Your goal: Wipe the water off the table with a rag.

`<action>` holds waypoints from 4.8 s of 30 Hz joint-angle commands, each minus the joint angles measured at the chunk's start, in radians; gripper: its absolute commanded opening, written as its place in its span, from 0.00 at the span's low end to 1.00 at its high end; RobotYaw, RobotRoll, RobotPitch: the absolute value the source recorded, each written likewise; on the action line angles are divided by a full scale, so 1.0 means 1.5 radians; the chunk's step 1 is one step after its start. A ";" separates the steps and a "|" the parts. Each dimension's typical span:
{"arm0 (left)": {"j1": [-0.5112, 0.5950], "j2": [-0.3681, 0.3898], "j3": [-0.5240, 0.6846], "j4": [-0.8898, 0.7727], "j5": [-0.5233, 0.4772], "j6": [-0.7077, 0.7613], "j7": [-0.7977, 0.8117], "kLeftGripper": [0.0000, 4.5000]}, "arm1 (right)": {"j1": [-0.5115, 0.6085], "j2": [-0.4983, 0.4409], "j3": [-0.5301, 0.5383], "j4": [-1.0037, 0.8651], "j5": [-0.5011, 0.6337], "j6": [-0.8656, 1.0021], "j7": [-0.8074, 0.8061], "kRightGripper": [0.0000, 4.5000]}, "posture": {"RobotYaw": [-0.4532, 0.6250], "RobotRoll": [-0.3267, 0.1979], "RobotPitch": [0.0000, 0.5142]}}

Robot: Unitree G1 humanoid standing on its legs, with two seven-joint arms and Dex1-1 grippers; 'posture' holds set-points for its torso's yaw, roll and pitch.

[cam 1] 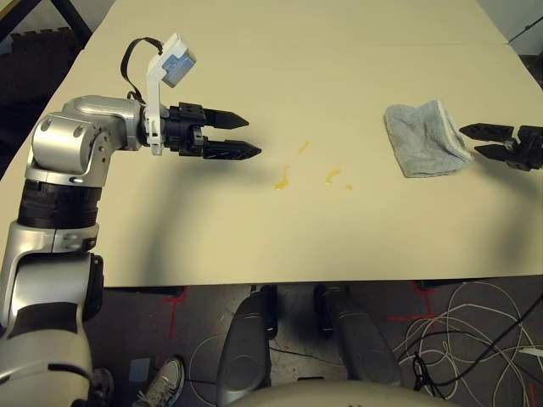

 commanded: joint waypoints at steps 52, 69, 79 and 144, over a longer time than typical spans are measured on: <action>0.036 -0.007 0.010 -0.020 -0.034 0.011 0.052 1.00 | 0.006 0.203 -0.075 -0.040 0.062 -0.013 -0.237 0.14 | 0.45 0.62 0.54; -0.004 -0.006 0.002 0.052 -0.008 -0.028 0.038 1.00 | 0.192 0.370 -0.048 -0.789 0.295 0.408 -0.313 0.01 | 0.42 0.62 0.56; -0.008 -0.015 0.002 0.058 0.001 -0.030 0.031 1.00 | 0.216 0.488 -0.018 -0.880 0.509 0.408 -0.498 0.01 | 0.43 0.62 0.58; -0.016 -0.050 0.002 0.083 0.017 -0.033 0.045 1.00 | 0.323 0.376 0.035 -0.968 0.589 0.408 -0.615 0.01 | 0.41 0.62 0.64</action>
